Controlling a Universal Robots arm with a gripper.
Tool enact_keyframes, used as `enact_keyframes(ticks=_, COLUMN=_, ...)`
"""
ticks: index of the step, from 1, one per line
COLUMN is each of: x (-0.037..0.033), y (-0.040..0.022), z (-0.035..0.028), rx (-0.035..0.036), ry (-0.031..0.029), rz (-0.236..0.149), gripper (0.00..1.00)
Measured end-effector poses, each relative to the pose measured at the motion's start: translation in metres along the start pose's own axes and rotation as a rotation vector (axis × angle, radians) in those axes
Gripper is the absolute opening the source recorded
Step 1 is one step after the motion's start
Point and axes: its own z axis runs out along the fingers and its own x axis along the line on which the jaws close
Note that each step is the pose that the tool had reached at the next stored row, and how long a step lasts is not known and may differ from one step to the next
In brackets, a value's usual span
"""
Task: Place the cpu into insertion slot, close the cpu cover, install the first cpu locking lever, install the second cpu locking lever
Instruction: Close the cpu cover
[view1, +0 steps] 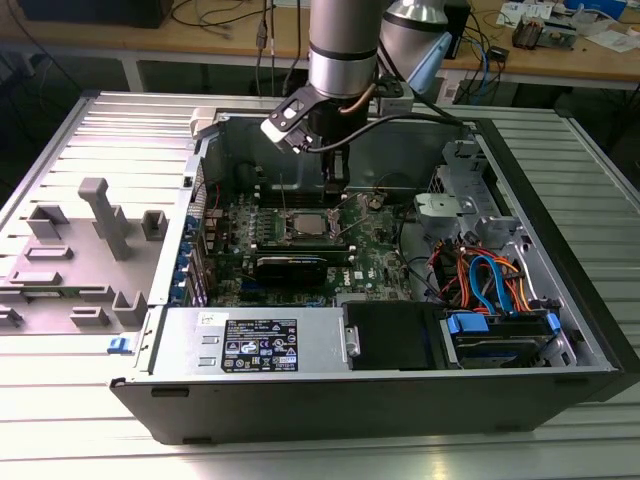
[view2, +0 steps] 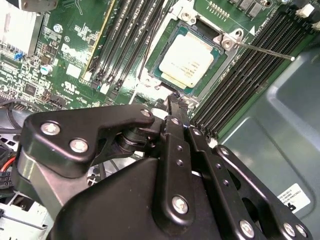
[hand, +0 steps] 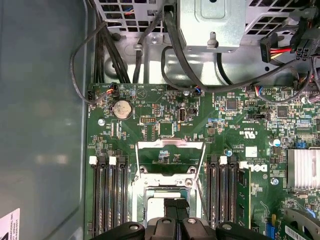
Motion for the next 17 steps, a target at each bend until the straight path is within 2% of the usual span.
enact_keyframes(ticks=6, x=-0.0002, y=0.0001, z=-0.0049, rx=-0.0001, ry=0.0001, rz=0.000, gripper=0.11)
enact_keyframes(ticks=10, x=-0.0002, y=0.0004, z=-0.0054, rx=-0.0001, ry=0.0001, rz=0.000, gripper=0.11)
enact_keyframes(ticks=17, x=-0.0002, y=0.0099, z=-0.0052, rx=0.0000, ry=0.0000, rz=0.000, gripper=0.11)
